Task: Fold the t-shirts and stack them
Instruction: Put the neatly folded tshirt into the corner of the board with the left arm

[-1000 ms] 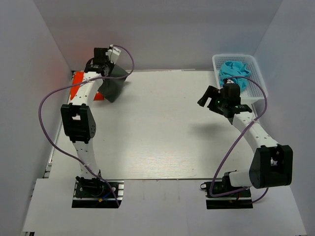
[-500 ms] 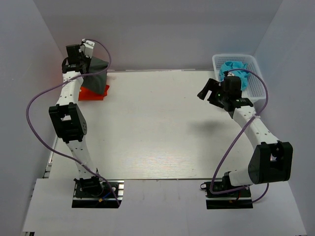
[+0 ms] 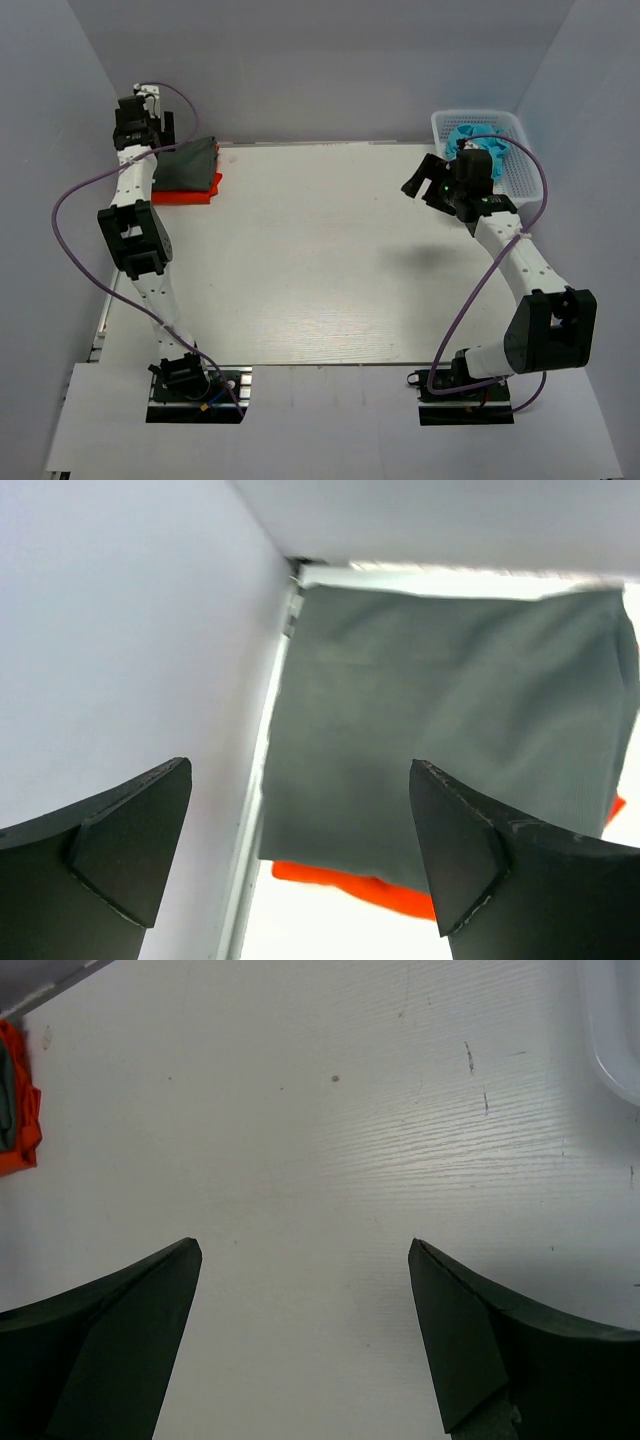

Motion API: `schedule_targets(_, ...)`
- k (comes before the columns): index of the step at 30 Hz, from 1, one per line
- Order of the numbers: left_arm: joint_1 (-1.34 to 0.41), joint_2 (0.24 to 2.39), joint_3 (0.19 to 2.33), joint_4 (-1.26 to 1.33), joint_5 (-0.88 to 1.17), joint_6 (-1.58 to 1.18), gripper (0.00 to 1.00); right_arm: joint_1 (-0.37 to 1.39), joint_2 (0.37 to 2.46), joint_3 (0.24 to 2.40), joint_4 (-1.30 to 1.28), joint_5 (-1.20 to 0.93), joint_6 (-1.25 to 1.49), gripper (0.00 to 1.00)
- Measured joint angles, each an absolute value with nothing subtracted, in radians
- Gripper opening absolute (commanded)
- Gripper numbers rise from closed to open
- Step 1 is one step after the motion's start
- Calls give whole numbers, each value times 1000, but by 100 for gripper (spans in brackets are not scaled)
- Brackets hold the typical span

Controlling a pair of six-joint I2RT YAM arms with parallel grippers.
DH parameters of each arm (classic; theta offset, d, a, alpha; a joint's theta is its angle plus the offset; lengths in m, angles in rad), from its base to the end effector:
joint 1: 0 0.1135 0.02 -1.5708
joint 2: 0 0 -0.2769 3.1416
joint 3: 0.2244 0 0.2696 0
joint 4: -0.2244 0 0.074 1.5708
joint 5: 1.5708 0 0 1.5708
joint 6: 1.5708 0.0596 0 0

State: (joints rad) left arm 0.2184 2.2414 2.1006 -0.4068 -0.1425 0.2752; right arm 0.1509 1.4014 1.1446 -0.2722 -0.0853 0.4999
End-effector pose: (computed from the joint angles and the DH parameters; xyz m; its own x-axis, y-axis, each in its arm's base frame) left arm 0.5588 0.1327 0.2837 -0.5796 0.1469 -0.8016 -0.1822 0.9354 0.3032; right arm 0.3531 0.0588 0.3104 -0.5445 0.4003 -0.7371 0.0439 0.8912 0.4516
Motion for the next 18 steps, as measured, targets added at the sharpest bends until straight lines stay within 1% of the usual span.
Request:
schedule_targets(7, 220, 2241, 2189, -466, -175, 203, 100, 151, 1400, 1141, -283, -89, 504, 90)
schedule_targets(12, 198, 2209, 2186, -574, -65, 93, 100, 151, 1364, 1094, -281, -117, 497, 90)
schedule_targets(14, 189, 2138, 2084, -590, 6, 24, 100, 151, 1340, 1071, -278, -128, 492, 90)
schedule_targets(16, 168, 1988, 1849, -552, 61, -47, 100, 151, 1309, 1034, -262, -139, 489, 90)
schedule_targets(18, 110, 1795, 1579, -502, 92, -123, 100, 151, 1285, 1001, -258, -146, 485, 90)
